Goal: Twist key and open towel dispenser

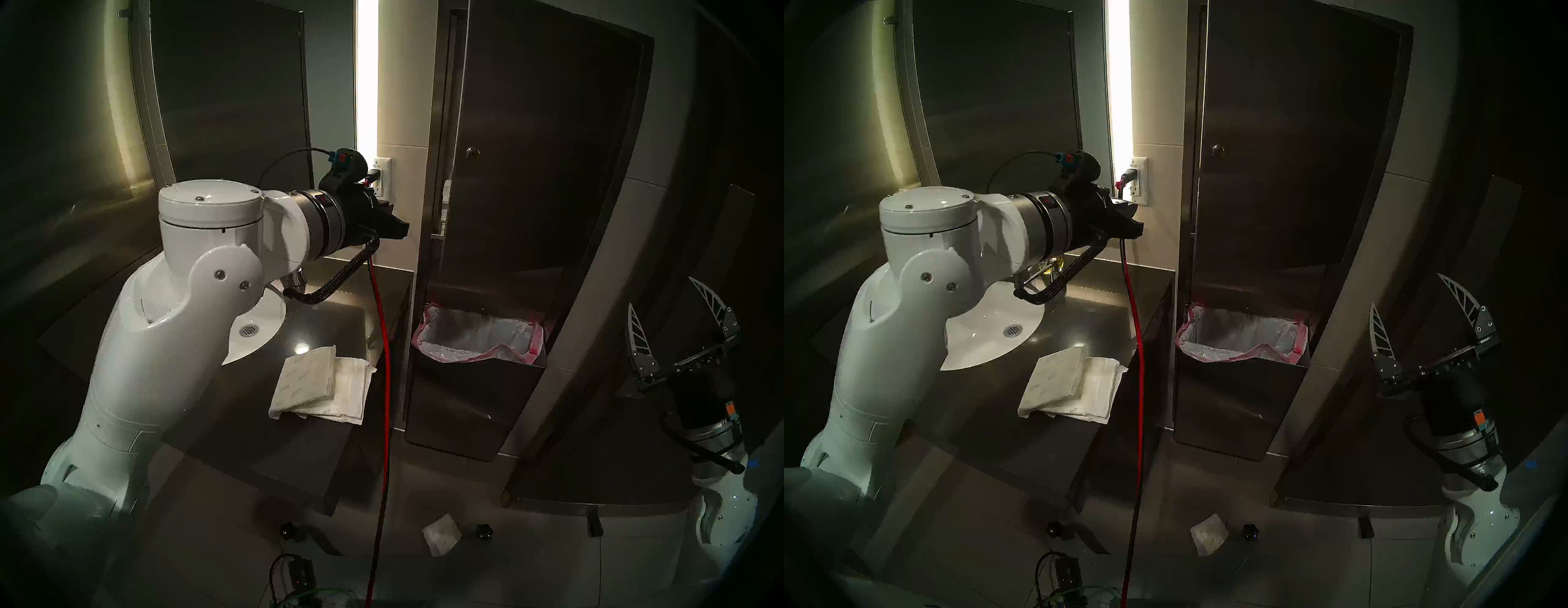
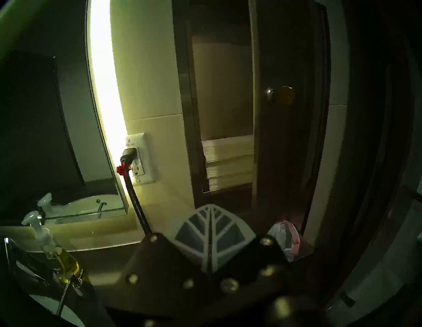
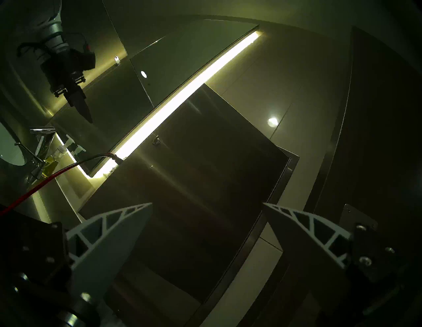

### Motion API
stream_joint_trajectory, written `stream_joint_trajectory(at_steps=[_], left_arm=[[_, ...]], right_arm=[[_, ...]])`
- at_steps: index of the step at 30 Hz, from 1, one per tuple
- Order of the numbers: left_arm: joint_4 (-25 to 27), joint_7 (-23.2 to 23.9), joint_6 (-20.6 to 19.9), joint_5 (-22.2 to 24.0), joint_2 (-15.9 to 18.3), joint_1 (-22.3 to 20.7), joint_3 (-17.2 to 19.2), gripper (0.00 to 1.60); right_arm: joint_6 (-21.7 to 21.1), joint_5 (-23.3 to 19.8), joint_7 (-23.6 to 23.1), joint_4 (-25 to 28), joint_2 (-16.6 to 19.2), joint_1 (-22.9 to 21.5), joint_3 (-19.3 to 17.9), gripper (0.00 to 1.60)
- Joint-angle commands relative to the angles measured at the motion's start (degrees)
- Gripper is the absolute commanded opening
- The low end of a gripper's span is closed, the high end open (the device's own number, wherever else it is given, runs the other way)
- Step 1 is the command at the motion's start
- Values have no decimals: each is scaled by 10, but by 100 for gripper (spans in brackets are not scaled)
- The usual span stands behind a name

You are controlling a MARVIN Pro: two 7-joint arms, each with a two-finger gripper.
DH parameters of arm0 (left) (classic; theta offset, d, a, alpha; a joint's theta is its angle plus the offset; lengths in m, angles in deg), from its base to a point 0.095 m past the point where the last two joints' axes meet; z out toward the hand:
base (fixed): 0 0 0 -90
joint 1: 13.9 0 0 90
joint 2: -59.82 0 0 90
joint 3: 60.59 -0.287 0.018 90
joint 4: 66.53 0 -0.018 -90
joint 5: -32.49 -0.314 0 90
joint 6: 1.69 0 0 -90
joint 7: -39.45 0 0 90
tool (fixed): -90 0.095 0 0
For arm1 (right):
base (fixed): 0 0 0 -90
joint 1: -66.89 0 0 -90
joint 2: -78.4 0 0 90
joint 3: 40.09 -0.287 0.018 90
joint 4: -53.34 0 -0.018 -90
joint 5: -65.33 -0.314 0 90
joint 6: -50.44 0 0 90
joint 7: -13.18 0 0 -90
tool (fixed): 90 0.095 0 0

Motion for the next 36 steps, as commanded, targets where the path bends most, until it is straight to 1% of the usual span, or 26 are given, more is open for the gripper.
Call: stream_joint_trajectory(at_steps=[1, 9, 11, 15, 20, 25, 28, 36], left_arm=[[-27, 7, 16, 7, -25, -30, 8, 0], [-70, 24, 15, 2, -38, -66, -22, 0], [-86, 26, 9, -1, -41, -81, -35, 0], [-110, 30, 15, -7, -53, -97, -51, 0], [-131, 36, 20, -11, -63, -112, -57, 0], [-153, 31, 33, -13, -78, -119, -54, 0], [-177, 30, 40, -20, -92, -133, -60, 0], [-216, 38, 60, -29, -116, -149, -69, 0]], right_arm=[[0, -4, 2, 3, 1, -4, -1, 160], [0, -5, 1, 3, 1, -4, -2, 160], [0, -5, 1, 3, 1, -4, -2, 160], [0, -5, 0, 2, 1, -4, -2, 160], [0, -5, 0, 2, 1, -5, -2, 160], [0, -5, 0, 2, 1, -5, -2, 160], [0, -5, 0, 2, 1, -5, -2, 160], [0, -5, -1, 2, 0, -5, -2, 160]])
